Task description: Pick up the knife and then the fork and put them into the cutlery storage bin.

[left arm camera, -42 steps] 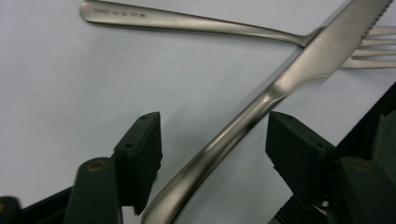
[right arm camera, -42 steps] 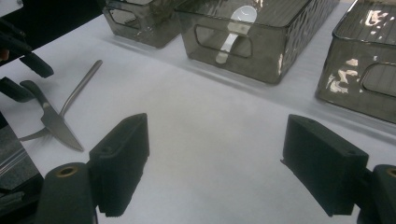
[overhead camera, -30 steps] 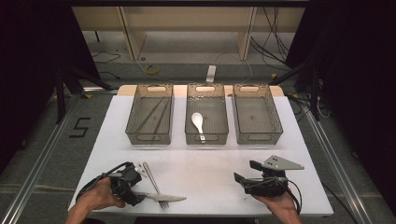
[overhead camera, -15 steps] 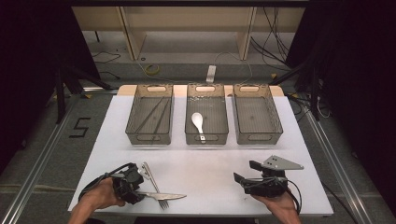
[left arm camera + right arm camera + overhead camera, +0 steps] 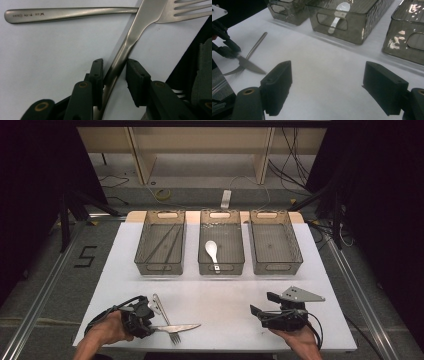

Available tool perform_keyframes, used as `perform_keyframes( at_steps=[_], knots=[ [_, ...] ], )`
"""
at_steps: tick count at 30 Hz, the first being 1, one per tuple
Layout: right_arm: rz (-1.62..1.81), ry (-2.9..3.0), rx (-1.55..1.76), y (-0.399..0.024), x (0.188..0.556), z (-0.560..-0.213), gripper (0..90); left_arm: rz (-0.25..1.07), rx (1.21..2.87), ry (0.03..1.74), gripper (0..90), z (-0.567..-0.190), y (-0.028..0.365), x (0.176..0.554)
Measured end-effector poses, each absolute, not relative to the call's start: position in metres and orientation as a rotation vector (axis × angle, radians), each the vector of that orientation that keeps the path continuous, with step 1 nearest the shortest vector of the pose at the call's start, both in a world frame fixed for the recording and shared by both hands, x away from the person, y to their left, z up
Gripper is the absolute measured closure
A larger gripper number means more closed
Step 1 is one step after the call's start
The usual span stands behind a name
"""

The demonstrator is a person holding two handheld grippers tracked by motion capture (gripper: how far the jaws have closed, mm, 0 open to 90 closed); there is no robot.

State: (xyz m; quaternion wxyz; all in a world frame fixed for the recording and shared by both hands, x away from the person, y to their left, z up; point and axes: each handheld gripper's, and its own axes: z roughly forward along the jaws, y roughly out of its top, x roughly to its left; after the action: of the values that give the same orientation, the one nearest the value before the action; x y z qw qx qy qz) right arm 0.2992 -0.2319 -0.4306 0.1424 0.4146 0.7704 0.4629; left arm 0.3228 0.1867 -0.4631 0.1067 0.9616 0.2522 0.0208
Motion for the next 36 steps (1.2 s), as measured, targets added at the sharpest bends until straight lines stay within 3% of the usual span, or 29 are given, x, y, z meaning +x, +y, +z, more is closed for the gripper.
perform_keyframes(
  at_steps=[12, 19, 36],
  knots=[
    [1.338, 2.224, 1.197, -0.231, 0.299, -0.431, 24.4, 0.025, 2.8, 0.726, 77.8, -0.464, 0.189, 0.324],
    [1.338, 2.223, 1.198, -0.231, 0.299, -0.43, 24.4, 0.017, 2.791, 0.735, 78.6, -0.464, 0.191, 0.325],
    [1.343, 2.222, 1.196, -0.231, 0.299, -0.43, 24.5, -0.044, 2.638, 0.968, 78.9, -0.465, 0.2, 0.334]
  ],
)
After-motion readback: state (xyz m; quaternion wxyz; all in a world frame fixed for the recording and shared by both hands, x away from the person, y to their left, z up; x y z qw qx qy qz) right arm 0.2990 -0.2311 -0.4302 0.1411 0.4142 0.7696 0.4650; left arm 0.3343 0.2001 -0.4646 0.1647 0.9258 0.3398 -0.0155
